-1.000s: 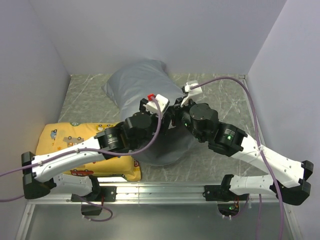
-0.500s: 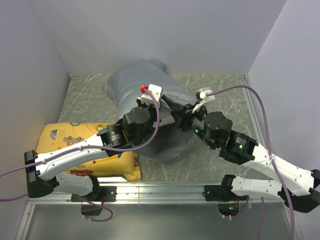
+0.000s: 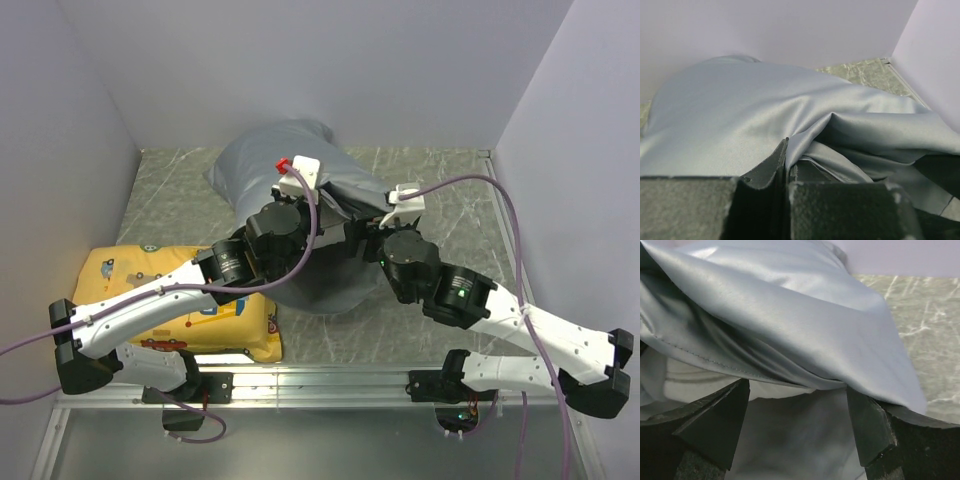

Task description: Remove the pillowcase from the pillow

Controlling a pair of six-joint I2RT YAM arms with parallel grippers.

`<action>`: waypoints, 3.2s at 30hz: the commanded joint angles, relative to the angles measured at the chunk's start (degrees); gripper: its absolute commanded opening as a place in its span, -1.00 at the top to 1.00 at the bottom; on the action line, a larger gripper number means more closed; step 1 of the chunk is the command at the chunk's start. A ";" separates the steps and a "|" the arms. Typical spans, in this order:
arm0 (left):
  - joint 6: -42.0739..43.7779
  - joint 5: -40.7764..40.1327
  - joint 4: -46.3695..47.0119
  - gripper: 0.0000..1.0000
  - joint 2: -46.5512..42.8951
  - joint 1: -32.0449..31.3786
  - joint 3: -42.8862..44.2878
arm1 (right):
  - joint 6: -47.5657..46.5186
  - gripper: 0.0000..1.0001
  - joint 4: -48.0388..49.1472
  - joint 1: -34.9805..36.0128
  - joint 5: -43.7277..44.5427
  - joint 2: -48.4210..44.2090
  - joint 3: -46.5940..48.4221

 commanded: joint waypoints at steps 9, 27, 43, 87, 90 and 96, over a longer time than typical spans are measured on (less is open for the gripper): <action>-4.65 3.69 -0.81 0.79 -2.74 0.95 1.81 | -3.42 -0.46 5.00 0.37 22.82 1.88 1.44; -12.29 10.20 -9.34 0.86 -14.87 2.35 -7.60 | -7.04 0.82 14.76 -23.07 -1.14 -1.65 -0.41; -14.50 9.67 -17.87 0.87 -14.87 2.44 -7.96 | -0.88 0.93 17.05 -39.36 -21.81 5.99 4.86; -24.25 40.52 -4.25 0.99 18.26 17.81 10.23 | 11.42 -0.54 5.62 -51.85 -43.42 0.39 -2.33; -26.18 42.45 -3.02 0.99 19.66 19.48 10.85 | 12.74 -0.52 5.80 -47.73 -44.50 -6.37 -7.95; -28.38 44.39 -1.08 0.99 20.98 21.16 11.12 | 16.87 -0.60 9.75 -38.84 -39.83 -10.79 -19.21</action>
